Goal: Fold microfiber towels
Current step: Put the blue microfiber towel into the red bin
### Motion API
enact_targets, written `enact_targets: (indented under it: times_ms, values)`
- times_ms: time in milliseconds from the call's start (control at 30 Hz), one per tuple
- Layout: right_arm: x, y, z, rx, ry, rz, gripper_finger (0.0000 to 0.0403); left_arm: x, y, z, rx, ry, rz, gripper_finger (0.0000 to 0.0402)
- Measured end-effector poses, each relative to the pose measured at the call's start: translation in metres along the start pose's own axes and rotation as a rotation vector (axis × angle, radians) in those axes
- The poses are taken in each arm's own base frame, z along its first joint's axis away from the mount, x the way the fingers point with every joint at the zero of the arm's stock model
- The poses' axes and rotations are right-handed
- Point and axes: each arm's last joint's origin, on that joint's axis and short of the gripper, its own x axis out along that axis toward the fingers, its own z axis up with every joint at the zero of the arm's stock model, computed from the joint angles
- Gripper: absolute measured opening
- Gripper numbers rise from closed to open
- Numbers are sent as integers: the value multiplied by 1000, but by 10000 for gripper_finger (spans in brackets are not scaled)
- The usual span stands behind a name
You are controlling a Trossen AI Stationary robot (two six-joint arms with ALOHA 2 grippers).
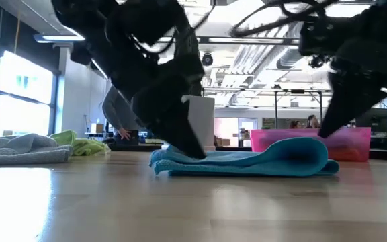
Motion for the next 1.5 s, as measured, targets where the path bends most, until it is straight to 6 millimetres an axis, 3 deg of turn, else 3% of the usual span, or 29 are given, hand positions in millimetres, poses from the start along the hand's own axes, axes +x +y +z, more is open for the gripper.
enact_targets:
  times_ms: [167,300,533,733,967,1233,1500]
  values:
    - [-5,5,-14,169,10,17,83,4,18,-1,15,82,-14,135]
    - [-11,10,-23,238,-20,36,83,5,20,-2,-46,98,-23,135]
    - [-14,10,-24,280,-101,18,85,0,-5,-8,-293,71,-16,135]
    - [-6,2,-15,240,-38,-21,134,-9,-35,-20,-373,23,42,135]
    - [10,-9,5,186,148,22,202,-15,-48,-25,-370,-29,76,135]
    - [30,-36,31,84,310,63,208,-15,-50,-24,-378,-39,63,135]
    - [19,-73,54,80,316,42,208,-15,-50,-23,-389,-44,54,135]
